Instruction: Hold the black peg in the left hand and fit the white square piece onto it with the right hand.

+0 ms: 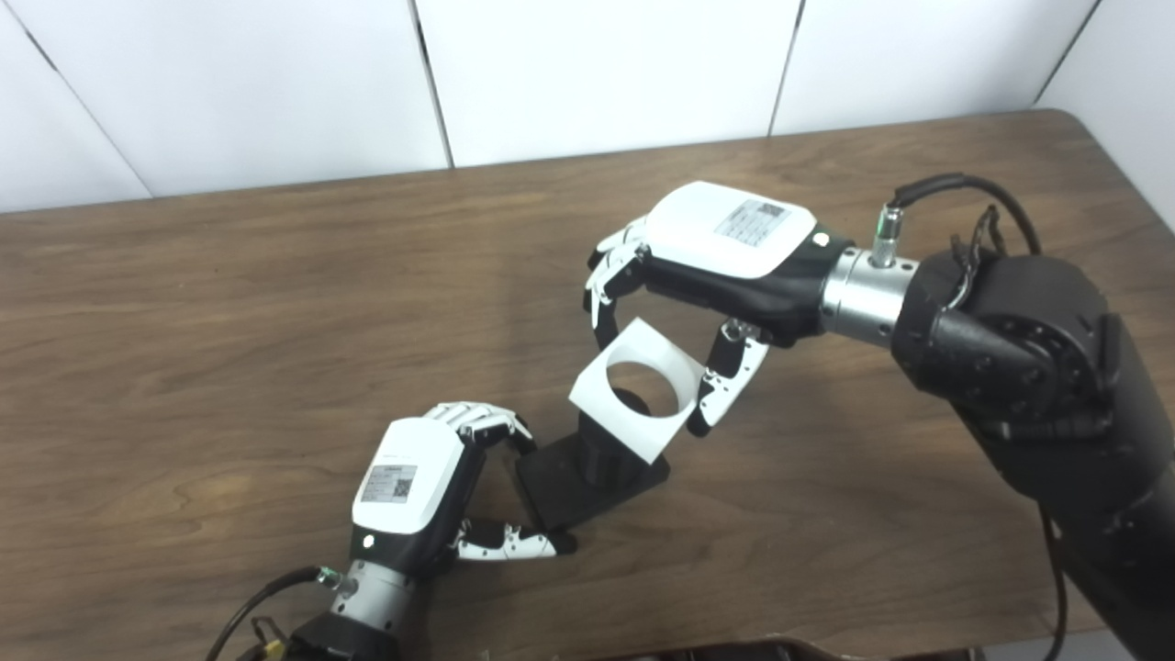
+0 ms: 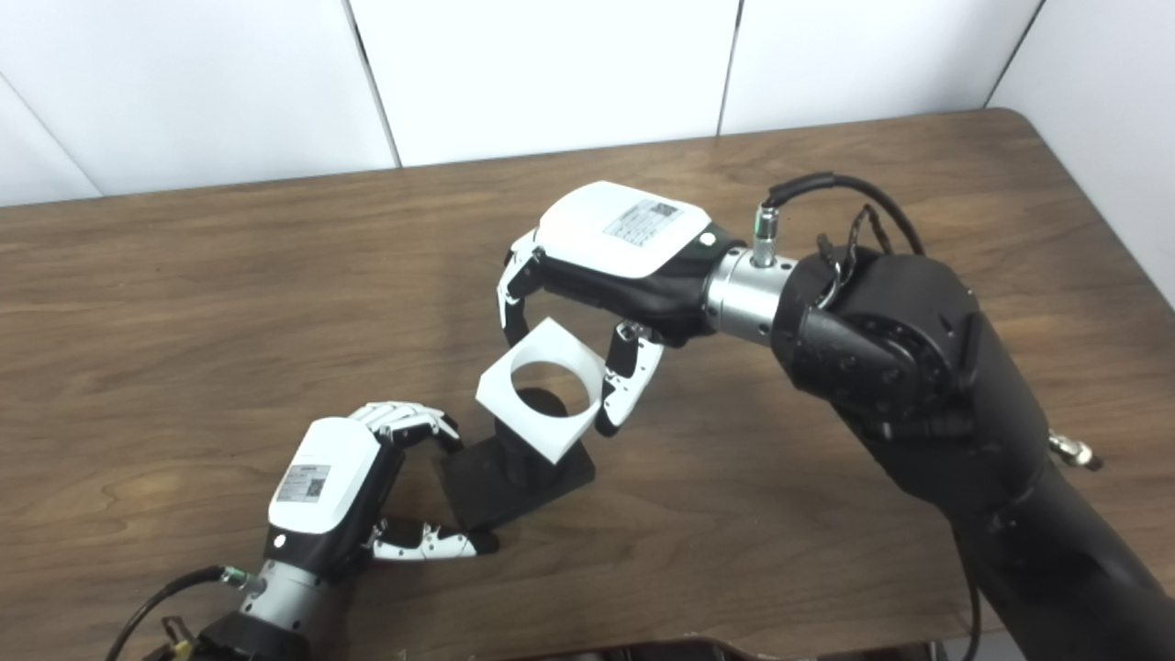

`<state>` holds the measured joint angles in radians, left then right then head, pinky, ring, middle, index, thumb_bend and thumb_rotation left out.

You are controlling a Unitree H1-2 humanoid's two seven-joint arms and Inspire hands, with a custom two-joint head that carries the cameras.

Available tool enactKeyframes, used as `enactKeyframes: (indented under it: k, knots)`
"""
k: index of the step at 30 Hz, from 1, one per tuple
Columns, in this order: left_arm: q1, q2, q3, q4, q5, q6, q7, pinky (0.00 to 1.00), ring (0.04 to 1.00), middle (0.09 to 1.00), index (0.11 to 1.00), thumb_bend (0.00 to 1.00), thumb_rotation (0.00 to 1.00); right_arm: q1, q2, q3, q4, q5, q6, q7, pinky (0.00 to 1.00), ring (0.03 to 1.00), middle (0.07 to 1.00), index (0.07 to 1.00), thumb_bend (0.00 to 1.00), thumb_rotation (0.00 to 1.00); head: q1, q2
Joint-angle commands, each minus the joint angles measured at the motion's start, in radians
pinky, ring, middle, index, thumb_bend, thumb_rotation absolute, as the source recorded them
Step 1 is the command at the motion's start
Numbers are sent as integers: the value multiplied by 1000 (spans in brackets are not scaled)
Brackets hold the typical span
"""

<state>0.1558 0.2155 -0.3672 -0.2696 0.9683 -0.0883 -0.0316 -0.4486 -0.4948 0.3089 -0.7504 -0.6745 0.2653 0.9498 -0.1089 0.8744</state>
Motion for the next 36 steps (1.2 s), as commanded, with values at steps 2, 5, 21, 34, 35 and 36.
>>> enactKeyframes:
  k: [2,5,21,34,35,36]
  knots:
    - [-5,-3,-10,-4,10,9,-17,748,737,689,488,516,45,-20,10,-6,17,-15,-66,-63,859,857,747,482,524,132,1,0]
    - [-3,-6,-11,-11,10,16,-24,747,740,695,488,516,45,-13,16,0,40,-26,-104,-86,851,855,747,483,524,133,-1,0]
    - [-4,-14,-10,-17,7,24,-37,743,741,694,488,515,46,14,57,17,57,-70,-140,-77,916,880,758,484,524,132,2,-4]
    - [-4,-14,-12,-21,7,26,-38,745,741,694,488,515,45,10,48,18,61,-71,-144,-53,892,874,752,484,524,132,4,-12]
    - [-4,-15,-12,-21,8,26,-36,745,741,695,488,515,45,10,45,16,63,-68,-146,-53,892,874,752,484,524,132,4,-11]
    - [-4,-15,-12,-21,8,25,-34,742,739,693,488,515,45,10,43,14,65,-65,-149,-54,893,873,751,484,524,132,4,-11]
